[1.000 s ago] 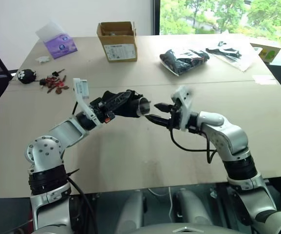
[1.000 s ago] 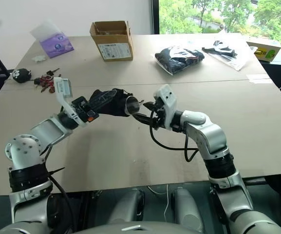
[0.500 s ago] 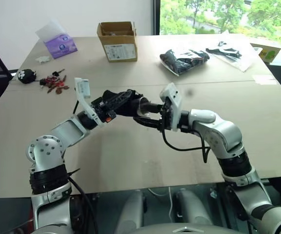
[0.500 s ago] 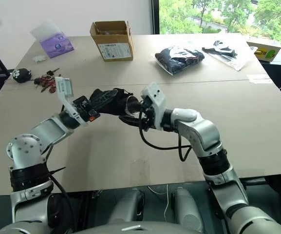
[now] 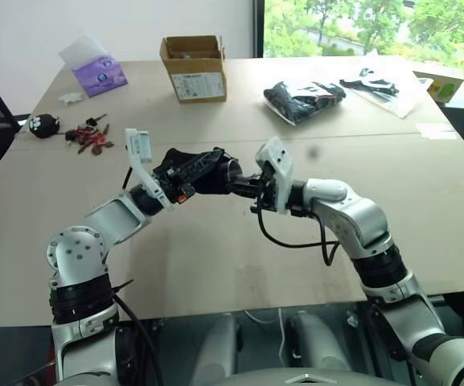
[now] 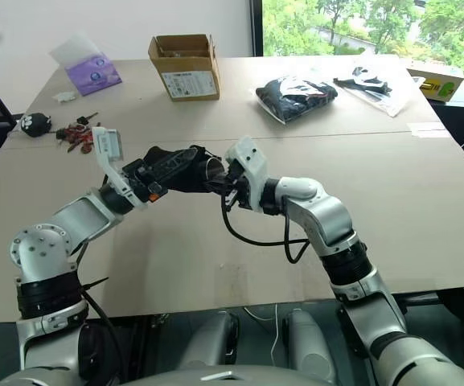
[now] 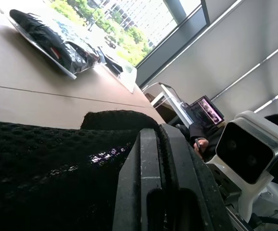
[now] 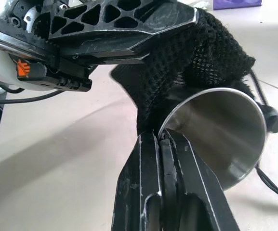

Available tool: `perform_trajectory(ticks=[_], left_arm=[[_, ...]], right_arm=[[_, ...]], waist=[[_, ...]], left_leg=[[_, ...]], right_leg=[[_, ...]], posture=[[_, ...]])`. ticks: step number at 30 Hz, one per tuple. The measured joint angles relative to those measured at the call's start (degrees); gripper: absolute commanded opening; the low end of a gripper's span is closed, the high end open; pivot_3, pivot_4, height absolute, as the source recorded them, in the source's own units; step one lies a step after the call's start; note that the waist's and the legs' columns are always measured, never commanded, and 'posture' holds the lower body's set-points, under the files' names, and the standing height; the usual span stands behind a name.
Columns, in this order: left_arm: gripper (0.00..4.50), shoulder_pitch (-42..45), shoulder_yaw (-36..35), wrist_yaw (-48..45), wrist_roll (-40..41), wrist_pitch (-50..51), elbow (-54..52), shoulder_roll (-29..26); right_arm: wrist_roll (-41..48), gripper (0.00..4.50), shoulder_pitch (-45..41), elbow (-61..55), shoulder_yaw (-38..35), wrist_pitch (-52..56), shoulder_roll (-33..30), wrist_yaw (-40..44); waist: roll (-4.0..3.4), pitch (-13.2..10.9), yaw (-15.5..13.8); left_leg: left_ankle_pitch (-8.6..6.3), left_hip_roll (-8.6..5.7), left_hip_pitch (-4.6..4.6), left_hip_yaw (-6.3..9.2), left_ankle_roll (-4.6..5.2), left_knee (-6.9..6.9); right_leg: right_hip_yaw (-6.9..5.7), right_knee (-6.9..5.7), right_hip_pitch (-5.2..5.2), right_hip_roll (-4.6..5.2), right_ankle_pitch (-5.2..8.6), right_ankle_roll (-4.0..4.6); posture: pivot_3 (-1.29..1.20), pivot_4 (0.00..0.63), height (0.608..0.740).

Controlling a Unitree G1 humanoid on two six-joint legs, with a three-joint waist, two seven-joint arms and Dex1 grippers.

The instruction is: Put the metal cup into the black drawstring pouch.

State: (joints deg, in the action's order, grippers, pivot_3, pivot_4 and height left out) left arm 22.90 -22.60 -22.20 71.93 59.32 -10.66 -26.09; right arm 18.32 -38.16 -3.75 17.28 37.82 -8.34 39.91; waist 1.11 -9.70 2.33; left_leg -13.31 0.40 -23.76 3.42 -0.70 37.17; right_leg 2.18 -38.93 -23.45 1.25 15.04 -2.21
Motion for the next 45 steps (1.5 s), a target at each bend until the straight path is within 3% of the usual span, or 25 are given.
perform_trajectory(ticks=[9, 16, 21, 28, 32, 35, 38, 41, 45], left_arm=[[0.0, 0.0, 1.6, 1.8, 3.9, 1.8, -0.4, -0.3], [0.0, -2.2, 3.2, 4.9, 5.2, 3.8, -2.6, -2.0], [0.0, -2.5, 5.4, 9.6, 6.9, 3.1, -6.4, 1.0], [0.0, -9.6, 5.2, 12.3, 7.7, -0.3, -10.2, 2.9], [0.0, -9.9, 5.0, 10.9, 6.8, -2.5, -9.7, 1.7], [0.0, -9.9, 4.6, 7.9, 5.2, -3.5, -7.0, -0.6], [0.0, -9.4, 4.3, 5.4, 4.1, -4.1, -4.2, -2.0], [0.0, -7.8, 4.3, 1.1, 1.2, -5.4, -0.9, -3.7], [0.0, -6.8, 4.7, -4.4, -3.1, -7.5, 2.4, -5.6]], right_arm=[[-13.9, 0.02, -5.4, 11.4, 11.7, -24.2, -2.4, 7.4], [-23.7, 0.02, -9.3, 21.6, 13.7, -41.5, -1.8, 6.5], [-29.8, 0.02, -11.4, 30.6, 15.3, -52.7, 0.6, 4.3], [-31.6, 0.02, -11.5, 36.8, 15.5, -58.0, 3.1, 3.5], [-28.6, 0.02, -9.1, 33.1, 13.0, -53.8, 2.0, 5.7], [-24.2, 0.88, -7.3, 26.3, 9.2, -47.5, -1.8, 9.7], [-21.6, 2.08, -5.4, 19.2, 6.6, -42.5, -4.7, 11.5], [-17.9, 2.08, -2.7, 9.2, 4.4, -33.1, -7.8, 13.7], [-13.2, 3.76, -1.8, -1.4, 1.4, -24.1, -11.2, 15.0]], waist=[[0.01, 0.0, 0.1], [0.02, 0.0, 0.0], [0.02, 0.0, -0.1], [0.03, 0.0, -0.2], [0.05, -0.1, -0.6], [0.05, -0.1, -0.6], [0.04, -0.1, -0.6], [0.02, -0.1, -0.3], [0.01, -0.1, -0.1]], left_leg=[[0.01, 0.01, 0.01, 0.0, -0.02, 0.0], [0.12, 0.01, 0.0, 0.02, -0.22, 0.0], [0.14, 0.05, 0.01, 0.02, -0.24, 0.0], [0.14, 0.09, -0.02, 0.04, -0.25, -0.06], [0.13, 0.01, -0.01, 0.06, -0.23, -0.01], [0.12, -0.02, 0.01, 0.1, -0.2, -0.01], [0.04, -0.02, 0.01, 0.12, -0.07, -0.02], [0.04, -0.01, 0.0, 0.1, -0.07, -0.05], [0.01, -0.01, 0.02, 0.07, -0.02, -0.05]], right_leg=[[0.0, 0.0, 0.0, -0.02, 0.0, 0.0], [0.01, 0.02, 0.0, 0.03, 0.0, 0.0], [0.02, 0.01, 0.0, 0.06, 0.0, 0.0], [0.1, 0.02, -0.02, 0.1, 0.0, 0.01], [-0.01, 0.01, 0.02, 0.13, 0.0, 0.01], [-0.08, 0.01, 0.04, 0.13, 0.0, 0.01], [-0.12, 0.01, 0.04, 0.1, 0.0, 0.01], [-0.1, 0.01, 0.02, 0.07, 0.01, 0.02], [-0.08, 0.02, 0.02, 0.08, 0.01, 0.01]], posture=[[0.0, 0.15, 0.74], [0.0, 0.15, 0.74], [0.0, 0.15, 0.74], [0.0, 0.15, 0.74], [0.0, 0.15, 0.74], [0.0, 0.15, 0.74], [0.0, 0.15, 0.74], [0.0, 0.15, 0.74], [0.0, 0.15, 0.74]])
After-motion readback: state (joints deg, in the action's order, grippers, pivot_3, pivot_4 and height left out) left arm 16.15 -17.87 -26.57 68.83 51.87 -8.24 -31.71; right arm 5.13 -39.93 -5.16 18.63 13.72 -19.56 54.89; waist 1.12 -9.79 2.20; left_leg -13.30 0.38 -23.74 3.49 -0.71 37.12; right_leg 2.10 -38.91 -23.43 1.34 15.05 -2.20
